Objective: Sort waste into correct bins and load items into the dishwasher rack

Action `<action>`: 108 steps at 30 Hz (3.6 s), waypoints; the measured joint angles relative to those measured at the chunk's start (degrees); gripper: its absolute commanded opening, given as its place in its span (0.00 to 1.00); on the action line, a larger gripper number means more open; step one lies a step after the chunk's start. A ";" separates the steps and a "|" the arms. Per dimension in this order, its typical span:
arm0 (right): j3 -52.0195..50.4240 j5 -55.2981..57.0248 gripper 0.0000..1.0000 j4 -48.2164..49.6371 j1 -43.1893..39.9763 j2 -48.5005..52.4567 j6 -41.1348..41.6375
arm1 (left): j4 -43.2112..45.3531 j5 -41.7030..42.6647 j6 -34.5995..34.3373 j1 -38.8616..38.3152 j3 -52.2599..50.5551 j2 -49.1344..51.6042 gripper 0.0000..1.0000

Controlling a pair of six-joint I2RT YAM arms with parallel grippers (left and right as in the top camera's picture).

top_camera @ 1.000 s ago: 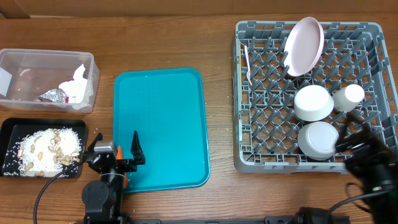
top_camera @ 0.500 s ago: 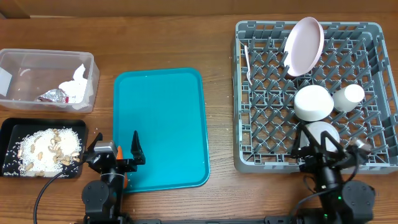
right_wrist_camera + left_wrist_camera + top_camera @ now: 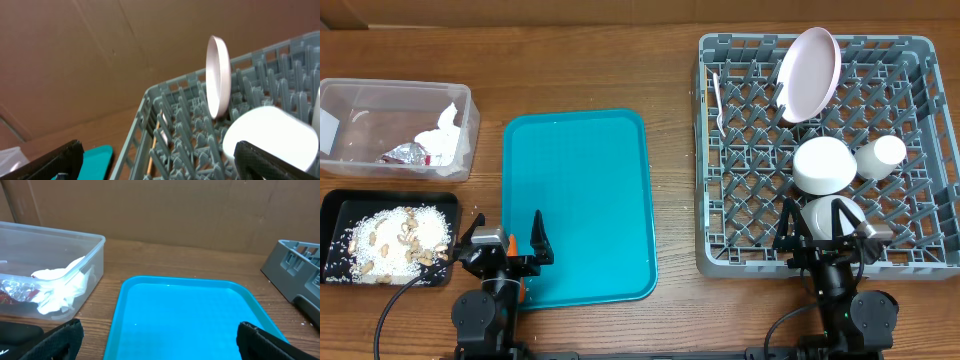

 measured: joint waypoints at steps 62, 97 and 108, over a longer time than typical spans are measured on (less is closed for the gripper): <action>-7.17 0.59 1.00 4.70 -2.97 -0.04 -16.46 | 0.00 0.00 0.00 0.00 0.00 0.00 1.00; -7.17 0.59 1.00 4.72 -2.95 -0.04 -16.46 | 0.00 0.00 0.00 0.00 0.00 0.00 1.00; -7.17 0.57 1.00 4.70 -2.95 -0.04 -16.46 | 0.00 0.00 0.00 0.00 0.00 0.00 1.00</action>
